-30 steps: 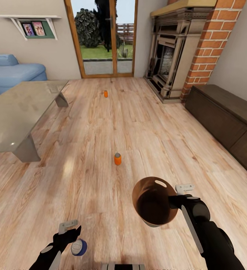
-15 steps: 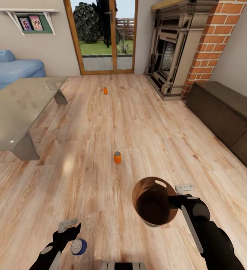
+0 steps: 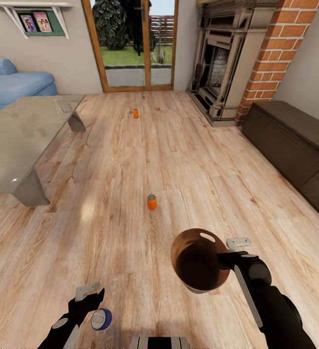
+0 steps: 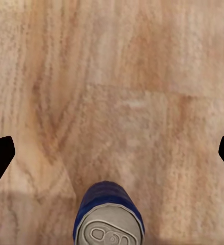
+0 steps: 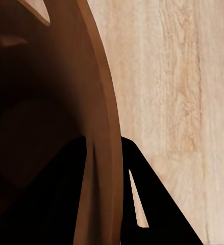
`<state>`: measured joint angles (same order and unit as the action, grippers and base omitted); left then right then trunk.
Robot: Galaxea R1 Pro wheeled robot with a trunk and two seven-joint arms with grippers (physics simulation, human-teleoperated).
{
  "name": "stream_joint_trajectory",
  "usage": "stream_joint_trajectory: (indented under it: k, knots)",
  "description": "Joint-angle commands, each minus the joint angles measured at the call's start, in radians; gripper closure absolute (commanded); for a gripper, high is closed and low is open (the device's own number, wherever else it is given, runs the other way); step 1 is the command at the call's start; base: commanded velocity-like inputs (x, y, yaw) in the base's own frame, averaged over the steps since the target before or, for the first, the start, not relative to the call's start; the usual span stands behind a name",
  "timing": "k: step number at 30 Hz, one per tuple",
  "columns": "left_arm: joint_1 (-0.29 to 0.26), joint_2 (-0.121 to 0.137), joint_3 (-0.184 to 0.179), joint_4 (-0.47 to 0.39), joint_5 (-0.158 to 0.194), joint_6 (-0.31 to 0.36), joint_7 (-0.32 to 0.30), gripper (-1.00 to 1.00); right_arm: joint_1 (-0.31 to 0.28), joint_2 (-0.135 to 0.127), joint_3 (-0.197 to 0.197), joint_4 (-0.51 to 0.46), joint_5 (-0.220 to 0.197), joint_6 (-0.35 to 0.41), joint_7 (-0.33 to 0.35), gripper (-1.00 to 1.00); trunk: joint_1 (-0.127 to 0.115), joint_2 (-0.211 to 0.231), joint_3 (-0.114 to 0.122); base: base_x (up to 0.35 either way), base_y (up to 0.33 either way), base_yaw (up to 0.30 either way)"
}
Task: Put the three can of soda from the living room inside the tash can in the kitchen.
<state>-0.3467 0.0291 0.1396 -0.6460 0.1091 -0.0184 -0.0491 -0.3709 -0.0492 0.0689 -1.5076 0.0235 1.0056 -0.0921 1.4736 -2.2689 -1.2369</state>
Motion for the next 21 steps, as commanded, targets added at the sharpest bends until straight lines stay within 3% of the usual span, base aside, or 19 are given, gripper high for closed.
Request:
stream_joint_trajectory:
  k: [1, 21]
  knots:
    - [0.0, 0.0, 0.0, 0.0, 0.0, 0.0, 0.0, -1.0, 0.0, 0.0, 0.0, 0.0, -0.01, -0.001, 0.003, 1.0, 0.0, 0.0, -0.002, 0.002, 0.0, 0.0]
    - [0.0, 0.0, -0.002, 0.028, 0.001, -0.002, 0.0, -1.0, 0.0, 0.0, 0.0, 0.0, -0.011, -0.001, 0.003, 1.0, 0.0, 0.0, -0.033, 0.0, 0.0, 0.0]
